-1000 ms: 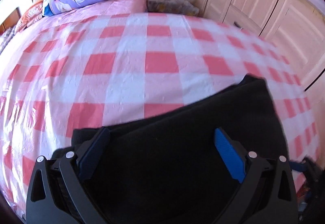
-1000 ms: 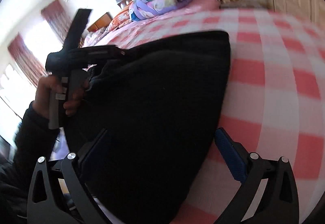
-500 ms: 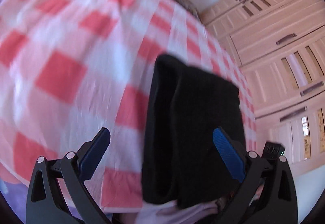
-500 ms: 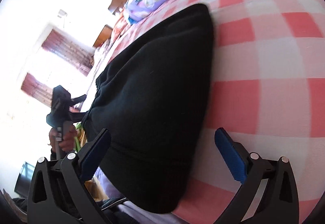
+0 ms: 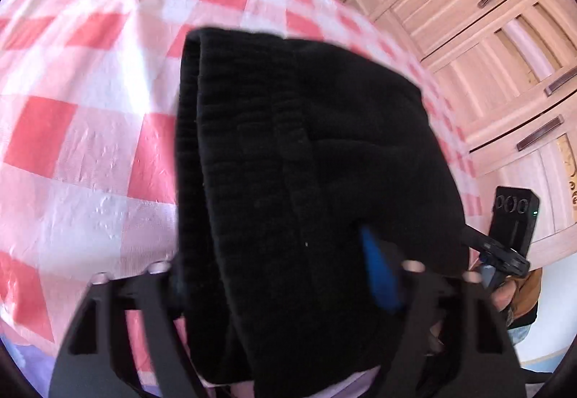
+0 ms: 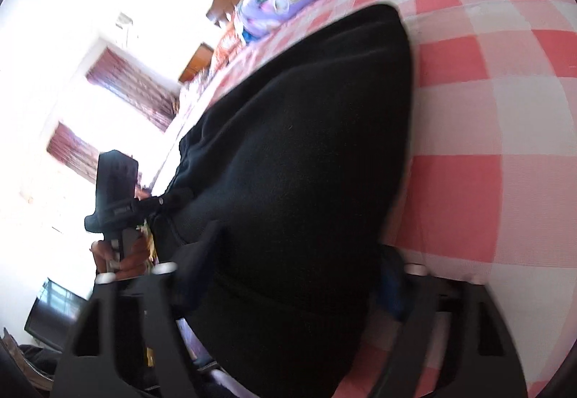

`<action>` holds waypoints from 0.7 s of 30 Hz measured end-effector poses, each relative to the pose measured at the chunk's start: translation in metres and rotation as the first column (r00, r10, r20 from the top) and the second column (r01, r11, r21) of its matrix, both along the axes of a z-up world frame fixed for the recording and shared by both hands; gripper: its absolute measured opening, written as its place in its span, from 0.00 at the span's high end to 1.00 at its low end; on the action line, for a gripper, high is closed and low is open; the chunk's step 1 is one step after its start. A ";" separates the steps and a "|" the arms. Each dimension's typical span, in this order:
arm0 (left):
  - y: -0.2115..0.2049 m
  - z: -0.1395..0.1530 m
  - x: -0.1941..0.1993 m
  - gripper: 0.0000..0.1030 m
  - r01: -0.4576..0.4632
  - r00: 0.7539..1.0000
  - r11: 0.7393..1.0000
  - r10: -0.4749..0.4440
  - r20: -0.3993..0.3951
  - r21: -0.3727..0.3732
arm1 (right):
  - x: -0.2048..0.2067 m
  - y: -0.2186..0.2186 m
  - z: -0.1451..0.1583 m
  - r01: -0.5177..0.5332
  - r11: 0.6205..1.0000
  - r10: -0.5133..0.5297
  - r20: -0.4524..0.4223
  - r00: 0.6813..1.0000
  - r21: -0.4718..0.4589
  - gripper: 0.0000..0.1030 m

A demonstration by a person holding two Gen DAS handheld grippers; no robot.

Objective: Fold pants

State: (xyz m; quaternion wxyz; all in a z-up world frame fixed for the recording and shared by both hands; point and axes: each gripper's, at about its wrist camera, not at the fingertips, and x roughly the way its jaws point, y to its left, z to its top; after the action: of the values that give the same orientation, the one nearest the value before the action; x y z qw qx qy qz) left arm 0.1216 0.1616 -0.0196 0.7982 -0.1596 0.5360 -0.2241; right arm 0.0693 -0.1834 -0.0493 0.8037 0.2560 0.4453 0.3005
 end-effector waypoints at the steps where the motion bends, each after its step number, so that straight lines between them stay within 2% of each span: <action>1: -0.001 0.002 -0.003 0.43 -0.006 1.000 1.000 0.006 0.015 0.003 | -0.002 -0.004 0.001 0.008 1.000 -0.009 0.017 1.000 0.006 0.52; 4: -0.005 0.013 -0.009 0.49 -0.022 0.998 0.999 0.021 0.052 0.030 | -0.012 -0.006 0.012 0.021 1.000 -0.020 0.090 0.996 -0.015 0.61; 7: -0.008 0.038 -0.014 0.53 -0.025 0.994 0.999 0.021 0.108 0.039 | -0.019 0.004 0.026 0.036 0.996 -0.023 0.159 0.987 -0.078 0.62; 11: -0.023 0.072 -0.008 0.55 0.012 0.985 0.997 -0.024 0.171 0.072 | -0.017 0.008 0.054 0.063 0.987 -0.022 0.268 0.963 -0.145 0.63; 17: -0.058 0.111 0.044 0.56 0.030 0.966 0.997 -0.047 0.255 0.069 | 0.023 -0.008 0.105 0.138 0.965 -0.042 0.391 0.919 -0.222 0.64; 21: -0.082 0.121 0.098 0.55 0.033 0.951 0.999 -0.037 0.307 0.020 | 0.053 -0.031 0.118 0.204 0.947 -0.084 0.422 0.903 -0.248 0.64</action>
State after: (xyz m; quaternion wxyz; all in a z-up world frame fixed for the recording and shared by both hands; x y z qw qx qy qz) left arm 0.2196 0.0792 0.1010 0.8690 -0.1072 0.4095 -0.2563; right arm 0.1223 -0.2145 0.0683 0.9271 0.1015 0.2872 0.2185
